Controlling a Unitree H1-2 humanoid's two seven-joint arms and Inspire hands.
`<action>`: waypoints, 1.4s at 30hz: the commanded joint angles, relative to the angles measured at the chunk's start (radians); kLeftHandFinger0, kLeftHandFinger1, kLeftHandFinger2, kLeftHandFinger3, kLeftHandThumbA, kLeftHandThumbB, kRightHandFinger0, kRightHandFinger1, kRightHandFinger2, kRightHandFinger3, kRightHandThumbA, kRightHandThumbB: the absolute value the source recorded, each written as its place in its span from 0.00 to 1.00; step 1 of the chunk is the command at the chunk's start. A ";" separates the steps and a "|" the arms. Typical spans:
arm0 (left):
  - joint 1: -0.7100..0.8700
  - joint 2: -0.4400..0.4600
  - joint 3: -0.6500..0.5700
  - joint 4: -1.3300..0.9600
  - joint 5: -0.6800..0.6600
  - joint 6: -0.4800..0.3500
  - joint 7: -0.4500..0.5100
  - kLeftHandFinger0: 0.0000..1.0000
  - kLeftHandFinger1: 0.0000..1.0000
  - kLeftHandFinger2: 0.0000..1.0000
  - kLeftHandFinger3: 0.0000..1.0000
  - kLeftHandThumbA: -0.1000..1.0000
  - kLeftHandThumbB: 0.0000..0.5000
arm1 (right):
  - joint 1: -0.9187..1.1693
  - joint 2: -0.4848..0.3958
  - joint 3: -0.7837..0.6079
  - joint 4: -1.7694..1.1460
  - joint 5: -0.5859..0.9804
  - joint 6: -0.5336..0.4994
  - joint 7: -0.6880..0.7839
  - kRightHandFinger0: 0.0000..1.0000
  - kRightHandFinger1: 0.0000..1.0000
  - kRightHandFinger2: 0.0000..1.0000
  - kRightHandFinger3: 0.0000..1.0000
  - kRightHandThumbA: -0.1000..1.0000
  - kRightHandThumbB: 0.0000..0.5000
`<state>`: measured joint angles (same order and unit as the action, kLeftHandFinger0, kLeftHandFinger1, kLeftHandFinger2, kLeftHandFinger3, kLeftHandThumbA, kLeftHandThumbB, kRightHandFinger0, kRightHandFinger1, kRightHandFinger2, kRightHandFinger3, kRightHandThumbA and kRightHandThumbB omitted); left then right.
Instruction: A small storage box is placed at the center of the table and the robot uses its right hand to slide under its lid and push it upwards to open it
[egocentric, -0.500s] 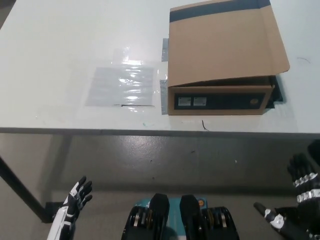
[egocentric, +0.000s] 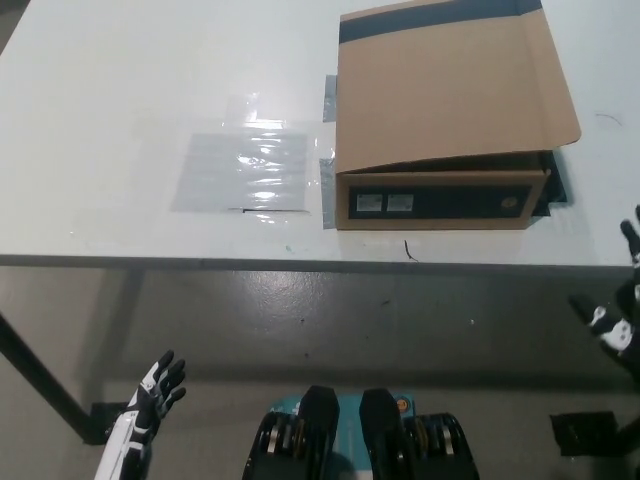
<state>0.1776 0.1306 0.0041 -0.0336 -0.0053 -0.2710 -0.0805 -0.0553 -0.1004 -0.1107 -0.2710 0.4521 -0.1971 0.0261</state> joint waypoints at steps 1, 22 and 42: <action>-0.010 0.018 -0.014 -0.021 -0.005 -0.053 -0.027 1.00 1.00 1.00 1.00 1.00 0.57 | -0.115 -0.026 -0.066 -0.005 0.298 0.112 0.010 1.00 1.00 1.00 1.00 1.00 0.54; -0.005 0.017 -0.022 0.005 -0.018 -0.052 -0.043 1.00 1.00 1.00 1.00 1.00 0.62 | -0.347 0.032 -0.165 0.314 0.421 0.158 0.090 1.00 1.00 1.00 1.00 1.00 0.67; -0.010 0.018 -0.028 0.017 -0.018 -0.055 -0.049 1.00 1.00 1.00 1.00 1.00 0.74 | -0.446 0.081 -0.195 0.461 0.432 0.179 0.121 1.00 1.00 1.00 1.00 1.00 0.74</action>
<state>0.1764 0.1327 -0.0189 -0.0028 -0.0133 -0.2882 -0.1125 -0.4453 -0.0239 -0.2870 0.1873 0.8508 -0.0208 0.1103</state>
